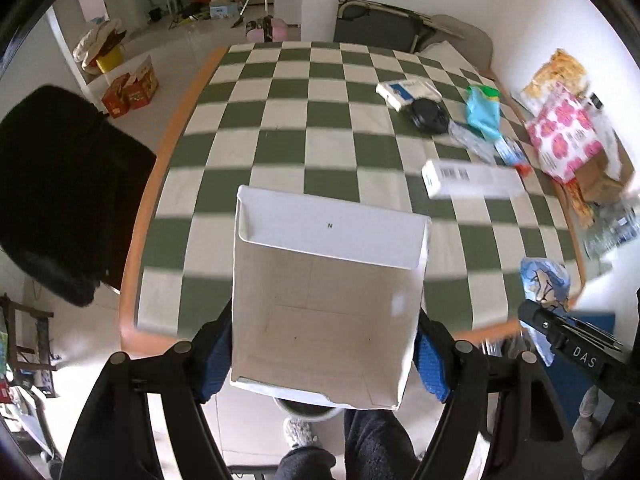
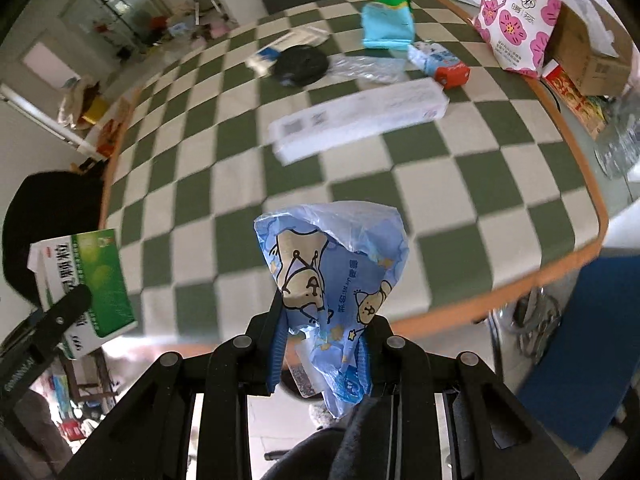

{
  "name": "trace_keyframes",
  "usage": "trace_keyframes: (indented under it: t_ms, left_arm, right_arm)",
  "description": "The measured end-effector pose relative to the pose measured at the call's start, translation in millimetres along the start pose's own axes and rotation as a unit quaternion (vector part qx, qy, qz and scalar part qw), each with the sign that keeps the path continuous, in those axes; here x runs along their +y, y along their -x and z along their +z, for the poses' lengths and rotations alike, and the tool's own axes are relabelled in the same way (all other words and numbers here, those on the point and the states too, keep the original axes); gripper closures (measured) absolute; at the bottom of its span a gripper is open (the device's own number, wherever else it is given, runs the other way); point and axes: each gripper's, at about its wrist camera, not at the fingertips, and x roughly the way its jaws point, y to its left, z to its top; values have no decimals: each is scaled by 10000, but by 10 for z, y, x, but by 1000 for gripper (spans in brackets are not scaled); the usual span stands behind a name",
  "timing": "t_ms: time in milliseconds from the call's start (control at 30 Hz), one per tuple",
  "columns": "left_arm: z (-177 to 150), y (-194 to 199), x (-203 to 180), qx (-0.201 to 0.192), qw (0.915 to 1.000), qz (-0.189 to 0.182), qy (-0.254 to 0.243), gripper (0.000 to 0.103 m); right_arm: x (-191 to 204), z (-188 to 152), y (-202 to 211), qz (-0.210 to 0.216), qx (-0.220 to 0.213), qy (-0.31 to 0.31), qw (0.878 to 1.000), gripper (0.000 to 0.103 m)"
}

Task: Collect trash
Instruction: 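Carry both items over the white bin and open both tools to drop them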

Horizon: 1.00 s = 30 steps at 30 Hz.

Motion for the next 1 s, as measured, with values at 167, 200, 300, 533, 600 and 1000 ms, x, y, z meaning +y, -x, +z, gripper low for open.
trace_keyframes:
  t_ms: [167, 200, 300, 533, 600, 1000]
  left_arm:
    - [-587, -38, 214, 372, 9987, -348, 75, 29]
    - [-754, -121, 263, 548, 9975, -430, 144, 29]
    - [-1124, -414, 336, 1030, 9921, -633, 341, 29]
    - [-1815, -1712, 515, 2081, 9704, -870, 859, 29]
    - [-1959, -2183, 571, 2318, 9634, -910, 989, 29]
    - [-2646, -3919, 910, 2758, 9493, -638, 1363, 0]
  right_arm:
    - [186, -833, 22, 163, 180, -105, 9996, 73]
    - [186, -930, -21, 186, 241, -134, 9994, 73]
    - [181, -1366, -272, 229, 606, -224, 9976, 73]
    - [-60, -2143, -1348, 404, 1560, -490, 9857, 73]
    - [-124, -2258, -1714, 502, 1727, -555, 9821, 73]
    - [-474, -2798, -4163, 1092, 2534, -722, 9585, 49]
